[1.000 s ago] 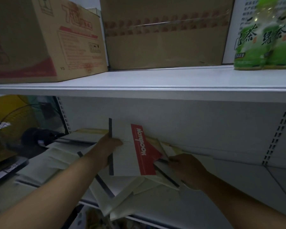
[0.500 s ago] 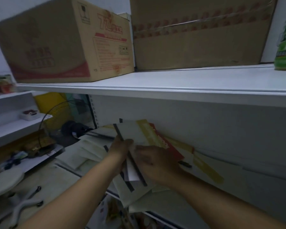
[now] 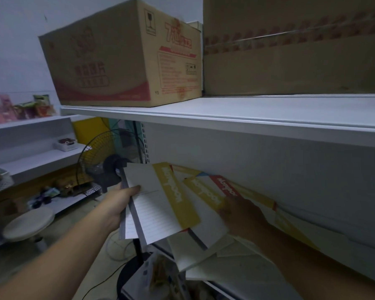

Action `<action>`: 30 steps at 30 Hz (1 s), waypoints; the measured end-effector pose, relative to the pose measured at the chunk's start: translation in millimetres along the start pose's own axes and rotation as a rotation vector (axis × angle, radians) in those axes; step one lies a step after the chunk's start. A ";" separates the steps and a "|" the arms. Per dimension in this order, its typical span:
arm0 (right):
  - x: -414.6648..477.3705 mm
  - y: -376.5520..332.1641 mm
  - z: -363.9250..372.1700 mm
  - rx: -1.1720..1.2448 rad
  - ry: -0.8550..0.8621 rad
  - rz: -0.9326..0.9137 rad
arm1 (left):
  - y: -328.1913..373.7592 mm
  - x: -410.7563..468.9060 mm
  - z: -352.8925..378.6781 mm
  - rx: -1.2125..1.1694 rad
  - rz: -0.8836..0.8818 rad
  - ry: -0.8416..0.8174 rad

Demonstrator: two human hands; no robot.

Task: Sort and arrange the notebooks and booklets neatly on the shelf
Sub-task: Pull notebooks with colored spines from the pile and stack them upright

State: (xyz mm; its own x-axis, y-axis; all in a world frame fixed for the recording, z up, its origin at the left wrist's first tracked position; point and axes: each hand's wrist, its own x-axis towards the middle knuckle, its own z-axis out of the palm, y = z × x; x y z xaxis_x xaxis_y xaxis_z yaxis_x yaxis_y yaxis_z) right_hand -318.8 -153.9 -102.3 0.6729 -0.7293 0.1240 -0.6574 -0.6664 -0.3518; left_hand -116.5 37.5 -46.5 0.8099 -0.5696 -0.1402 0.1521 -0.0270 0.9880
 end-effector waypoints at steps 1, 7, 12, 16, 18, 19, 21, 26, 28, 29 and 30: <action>1.2 -0.5 0.8 0.003 0.005 0.014 | 0.8 2.5 -1.9 0.002 -0.001 0.001; 13.9 -1.0 0.9 0.006 0.097 0.089 | 3.9 12.4 -11.6 -0.006 -0.030 -0.031; 21.1 -3.2 -25.3 0.361 -0.102 0.125 | 0.4 18.3 -13.5 -0.040 -0.032 -0.109; 13.1 11.1 -55.7 0.544 -0.045 0.191 | 5.6 26.6 -11.0 -0.056 -0.099 -0.150; 2.2 22.5 -67.4 0.694 0.112 0.300 | 7.2 33.7 -3.4 -0.048 -0.129 -0.171; -5.0 25.7 -71.3 0.806 0.162 0.337 | 8.3 35.6 3.5 -0.033 -0.134 -0.190; -23.2 23.8 -76.4 1.076 0.197 0.346 | 8.6 37.5 25.2 0.002 -0.112 -0.286; -67.1 22.6 -60.3 1.079 0.237 0.434 | 1.9 18.2 113.4 0.122 -0.084 -0.566; -90.1 35.4 -57.0 1.114 0.281 0.501 | -6.8 1.5 146.7 0.121 -0.067 -0.619; -102.4 43.1 -58.1 1.131 0.298 0.526 | -10.7 -11.0 160.9 0.101 -0.086 -0.637; -115.4 50.9 -60.2 1.132 0.307 0.552 | -15.0 -24.2 174.6 0.078 -0.110 -0.652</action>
State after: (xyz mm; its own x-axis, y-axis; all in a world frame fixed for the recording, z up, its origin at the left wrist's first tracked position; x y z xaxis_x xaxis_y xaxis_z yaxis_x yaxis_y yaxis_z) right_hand -450.3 -113.1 -78.7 0.2025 -0.9700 -0.1342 -0.0693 0.1225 -0.9900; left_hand -237.3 -91.8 -46.6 0.2792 -0.9398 -0.1972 0.1533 -0.1591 0.9753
